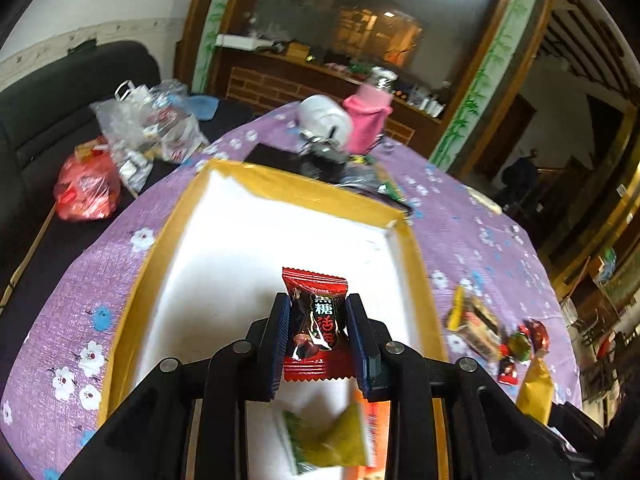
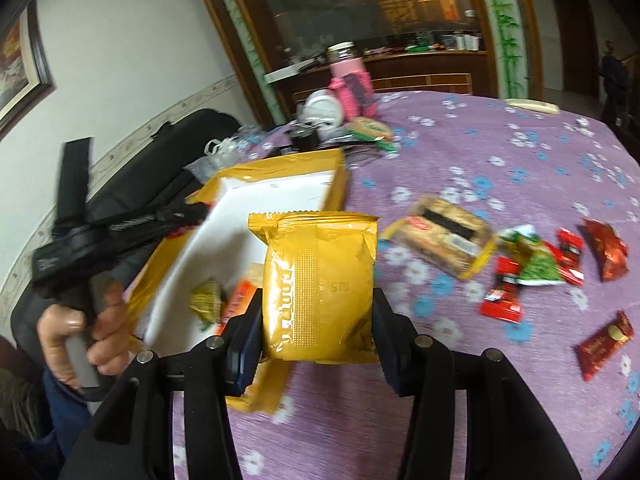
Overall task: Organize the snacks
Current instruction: 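Carry the bread pack and red candy over the foam box with both grippers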
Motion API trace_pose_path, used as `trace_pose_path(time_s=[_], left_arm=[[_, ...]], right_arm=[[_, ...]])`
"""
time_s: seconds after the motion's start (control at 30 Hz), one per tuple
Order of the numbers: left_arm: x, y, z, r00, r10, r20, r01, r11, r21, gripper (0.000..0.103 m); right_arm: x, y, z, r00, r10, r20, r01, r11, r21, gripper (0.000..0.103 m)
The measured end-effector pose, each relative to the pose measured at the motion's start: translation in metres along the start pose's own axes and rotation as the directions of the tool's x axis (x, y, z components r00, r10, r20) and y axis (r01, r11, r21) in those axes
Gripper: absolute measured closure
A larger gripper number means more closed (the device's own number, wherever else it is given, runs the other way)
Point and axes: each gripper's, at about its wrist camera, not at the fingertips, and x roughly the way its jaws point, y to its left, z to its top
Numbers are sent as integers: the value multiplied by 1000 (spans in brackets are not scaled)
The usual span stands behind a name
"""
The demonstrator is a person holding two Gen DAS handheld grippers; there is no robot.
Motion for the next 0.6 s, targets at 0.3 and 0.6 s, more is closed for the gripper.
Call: trace_pose_path(time_s=[0.3,0.6], left_arm=[[15,17,-1,999,-3,-37,1,999,-42,74],[26,13,-2,994,-12,-105,8,999,-36,74]], right_arm=[[54,57,-1,994,29,-109,-42,992,-122,54],[84,76,-11,988,2,-154,-29,985,-172,54]])
